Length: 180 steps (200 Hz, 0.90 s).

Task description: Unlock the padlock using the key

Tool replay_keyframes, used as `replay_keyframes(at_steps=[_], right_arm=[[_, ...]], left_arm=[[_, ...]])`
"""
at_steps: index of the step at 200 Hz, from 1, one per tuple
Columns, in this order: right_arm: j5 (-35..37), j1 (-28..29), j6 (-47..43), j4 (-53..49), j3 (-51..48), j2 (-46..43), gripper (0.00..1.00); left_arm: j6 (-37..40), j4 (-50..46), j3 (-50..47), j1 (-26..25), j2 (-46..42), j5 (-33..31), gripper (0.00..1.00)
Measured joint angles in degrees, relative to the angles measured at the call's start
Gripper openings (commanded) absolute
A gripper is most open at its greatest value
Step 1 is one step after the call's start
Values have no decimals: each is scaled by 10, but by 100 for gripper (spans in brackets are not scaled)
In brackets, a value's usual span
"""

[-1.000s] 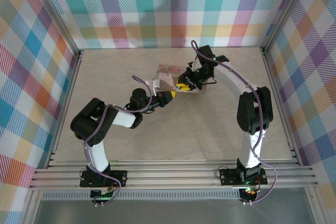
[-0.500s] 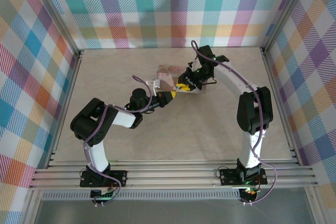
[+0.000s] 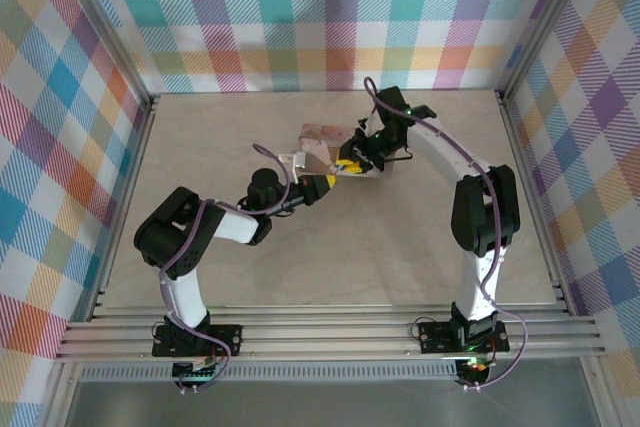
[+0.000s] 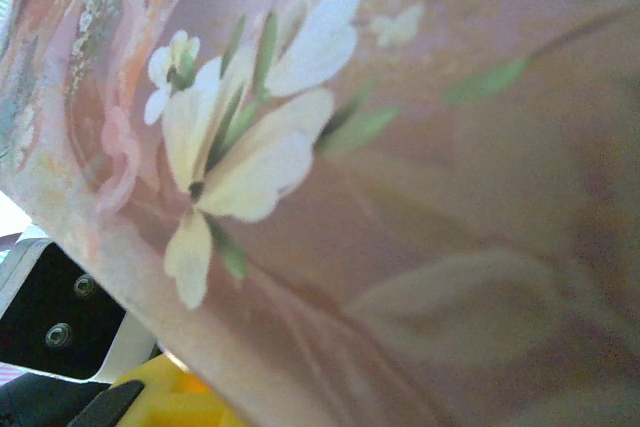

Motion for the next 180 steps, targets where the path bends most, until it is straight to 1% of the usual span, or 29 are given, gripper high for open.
replay_keyframes(at_steps=[78, 180], right_arm=[[0, 0, 0, -1, 0, 0, 0], [-5, 1, 0, -5, 0, 0, 0]], left_arm=[[-6, 0, 0, 1, 0, 3, 0], [-15, 9, 10, 16, 4, 10, 0]])
